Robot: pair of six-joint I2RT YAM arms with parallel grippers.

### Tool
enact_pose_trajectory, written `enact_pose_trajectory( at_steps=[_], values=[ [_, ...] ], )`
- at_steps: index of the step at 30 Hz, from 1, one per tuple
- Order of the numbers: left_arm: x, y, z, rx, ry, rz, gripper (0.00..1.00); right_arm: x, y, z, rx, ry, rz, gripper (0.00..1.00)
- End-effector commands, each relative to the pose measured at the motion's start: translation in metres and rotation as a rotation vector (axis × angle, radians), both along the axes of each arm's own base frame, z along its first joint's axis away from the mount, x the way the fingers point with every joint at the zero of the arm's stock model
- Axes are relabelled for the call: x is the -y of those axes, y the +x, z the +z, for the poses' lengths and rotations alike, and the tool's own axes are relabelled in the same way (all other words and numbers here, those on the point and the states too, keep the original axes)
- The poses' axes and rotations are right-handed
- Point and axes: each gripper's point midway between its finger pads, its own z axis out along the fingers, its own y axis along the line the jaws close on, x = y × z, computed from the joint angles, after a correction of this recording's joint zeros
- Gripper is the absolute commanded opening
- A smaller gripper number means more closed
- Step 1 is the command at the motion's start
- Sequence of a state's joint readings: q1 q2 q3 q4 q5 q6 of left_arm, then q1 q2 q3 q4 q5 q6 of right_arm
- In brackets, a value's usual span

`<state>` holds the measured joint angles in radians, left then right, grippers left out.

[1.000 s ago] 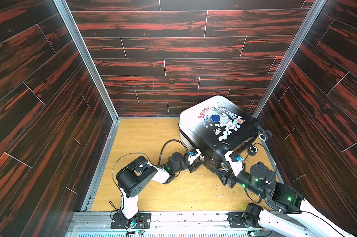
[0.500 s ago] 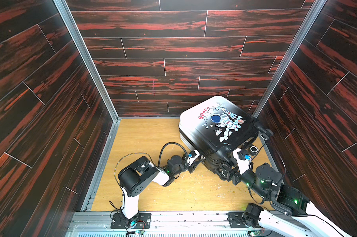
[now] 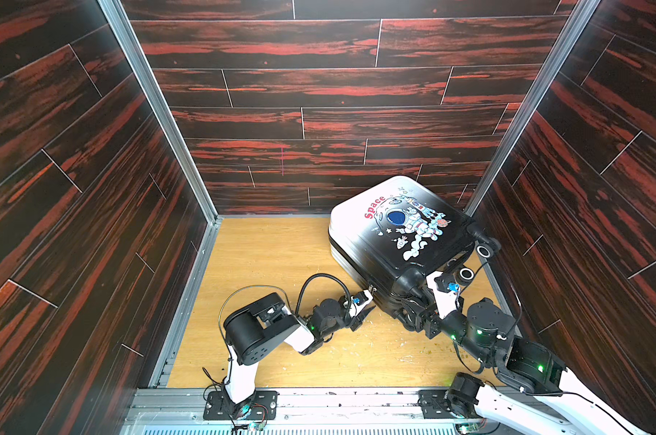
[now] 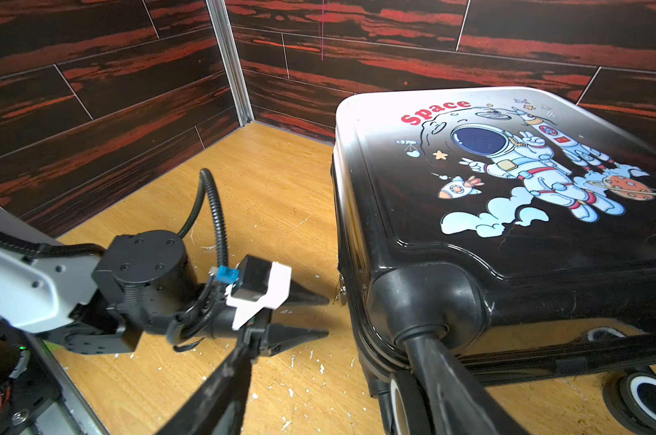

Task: Open the suitcase zippers
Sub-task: Unzip the zipper on the suitcase.

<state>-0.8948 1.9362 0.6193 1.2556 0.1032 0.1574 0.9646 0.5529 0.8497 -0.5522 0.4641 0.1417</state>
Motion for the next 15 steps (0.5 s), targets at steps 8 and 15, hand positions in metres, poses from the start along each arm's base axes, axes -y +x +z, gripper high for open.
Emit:
enact_pose_trajectory(
  at_steps=[8, 15],
  values=[
    [0.011, 0.024, 0.019, 0.032, -0.080, 0.056, 0.38, 0.003, -0.001, 0.004, 0.002, 0.026, -0.009, 0.74],
    [0.017, 0.027, 0.021, 0.013, -0.097, 0.053, 0.31, 0.008, -0.001, 0.002, 0.005, 0.025, -0.027, 0.74]
  ],
)
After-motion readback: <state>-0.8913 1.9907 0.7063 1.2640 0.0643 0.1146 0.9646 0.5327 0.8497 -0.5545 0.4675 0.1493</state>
